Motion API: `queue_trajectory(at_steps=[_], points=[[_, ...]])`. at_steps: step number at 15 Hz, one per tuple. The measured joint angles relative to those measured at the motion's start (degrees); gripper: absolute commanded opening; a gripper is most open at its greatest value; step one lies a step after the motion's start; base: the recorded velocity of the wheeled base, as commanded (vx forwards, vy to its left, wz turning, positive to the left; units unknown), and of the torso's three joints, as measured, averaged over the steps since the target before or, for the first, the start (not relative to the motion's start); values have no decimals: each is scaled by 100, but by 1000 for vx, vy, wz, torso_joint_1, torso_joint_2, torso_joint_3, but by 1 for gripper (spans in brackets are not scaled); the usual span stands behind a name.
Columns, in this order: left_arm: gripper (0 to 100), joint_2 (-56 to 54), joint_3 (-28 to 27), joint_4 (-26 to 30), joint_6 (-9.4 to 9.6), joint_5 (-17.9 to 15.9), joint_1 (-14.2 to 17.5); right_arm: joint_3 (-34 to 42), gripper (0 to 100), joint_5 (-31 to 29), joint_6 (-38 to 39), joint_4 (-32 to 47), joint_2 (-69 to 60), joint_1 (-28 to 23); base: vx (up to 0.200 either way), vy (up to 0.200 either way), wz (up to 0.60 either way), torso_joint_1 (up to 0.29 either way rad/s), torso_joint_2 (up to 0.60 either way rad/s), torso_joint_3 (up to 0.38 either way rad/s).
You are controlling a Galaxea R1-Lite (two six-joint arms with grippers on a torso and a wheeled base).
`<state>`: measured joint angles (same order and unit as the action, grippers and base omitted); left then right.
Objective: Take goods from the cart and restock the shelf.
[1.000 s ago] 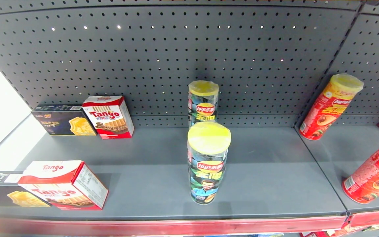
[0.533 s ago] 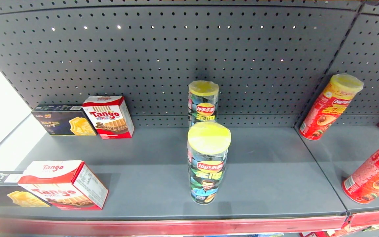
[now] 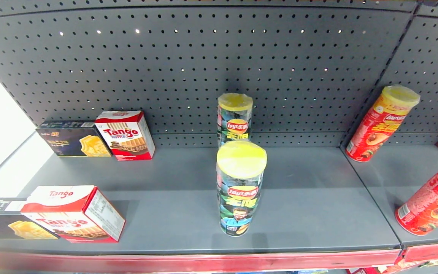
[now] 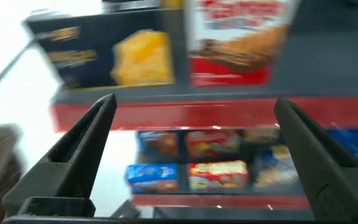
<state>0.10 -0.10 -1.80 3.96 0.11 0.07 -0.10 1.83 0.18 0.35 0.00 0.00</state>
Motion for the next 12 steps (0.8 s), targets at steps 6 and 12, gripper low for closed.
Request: queue_trajectory(at_steps=[6,12], points=[[100,-2,7,148,-66,591,15,0,100,0,0,0,0,0,0,0,0,0,0,0],[100,-7,5,167,96,174,6,0,100,-2,0,-2,0,-2,0,0,0,0,0,0]])
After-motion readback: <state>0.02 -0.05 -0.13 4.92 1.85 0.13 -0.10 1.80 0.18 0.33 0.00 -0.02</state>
